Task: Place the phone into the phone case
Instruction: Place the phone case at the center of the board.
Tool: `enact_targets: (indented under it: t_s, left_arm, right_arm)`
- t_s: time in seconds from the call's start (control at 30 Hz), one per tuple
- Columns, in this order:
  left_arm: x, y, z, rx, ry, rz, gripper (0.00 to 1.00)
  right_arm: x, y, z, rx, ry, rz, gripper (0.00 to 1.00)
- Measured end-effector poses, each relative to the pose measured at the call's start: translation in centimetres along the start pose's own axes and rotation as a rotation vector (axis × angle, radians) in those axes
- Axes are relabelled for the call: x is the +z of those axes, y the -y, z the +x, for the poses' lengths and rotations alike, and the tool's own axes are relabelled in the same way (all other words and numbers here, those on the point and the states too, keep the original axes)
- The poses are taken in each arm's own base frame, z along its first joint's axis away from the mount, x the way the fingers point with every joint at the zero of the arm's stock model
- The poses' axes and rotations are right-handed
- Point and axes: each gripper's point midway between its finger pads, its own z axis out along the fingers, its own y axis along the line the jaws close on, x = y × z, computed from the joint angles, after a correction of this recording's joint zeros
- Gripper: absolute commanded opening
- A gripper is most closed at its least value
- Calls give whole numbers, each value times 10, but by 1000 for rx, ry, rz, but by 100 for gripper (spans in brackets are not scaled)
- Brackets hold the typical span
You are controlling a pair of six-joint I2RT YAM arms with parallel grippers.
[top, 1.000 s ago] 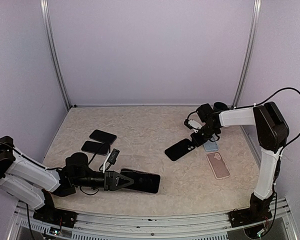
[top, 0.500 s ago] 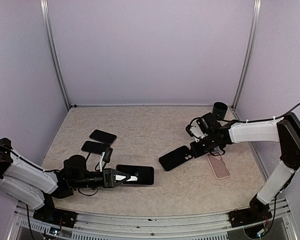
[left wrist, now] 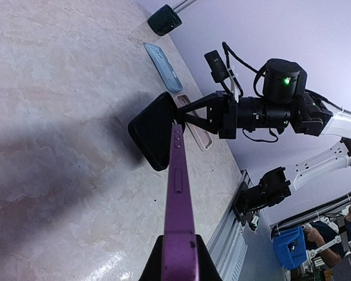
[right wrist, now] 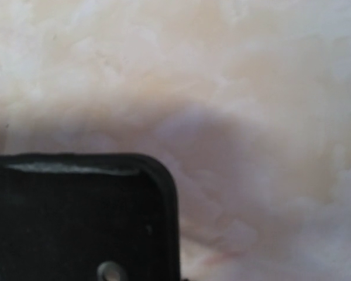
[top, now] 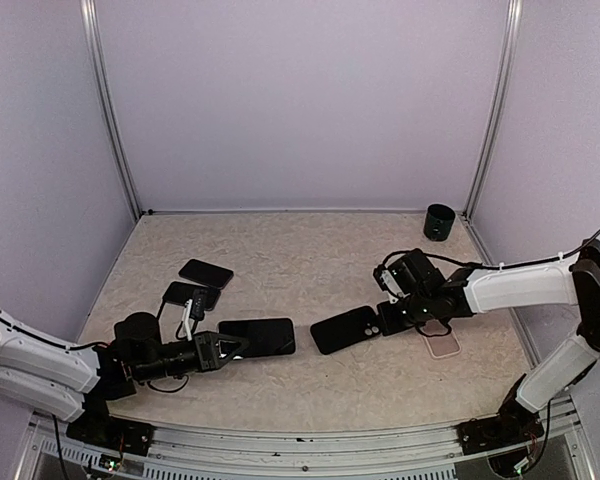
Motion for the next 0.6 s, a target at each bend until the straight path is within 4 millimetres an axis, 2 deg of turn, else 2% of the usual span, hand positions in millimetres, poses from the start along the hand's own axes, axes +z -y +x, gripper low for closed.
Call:
enact_targets:
  t_s: [0.2,0.33,0.47,0.6]
  left_arm:
    - [-4,-6,1,-1,4,-26,0]
    - [-7,-5,-2,0,18,-31,0]
    - [-10,-3,-6,0,33,-31,0]
    - [-11,-4,-7,1,36,-38,0]
  right_arm:
    - [0,-19,8,-11,-8,-25,27]
    - [0,-30,13,-20,-16,-47,35]
    - [0,-34,18,-27,-26,-55,44]
    - [1,-29,25,-30,-38,-32,53]
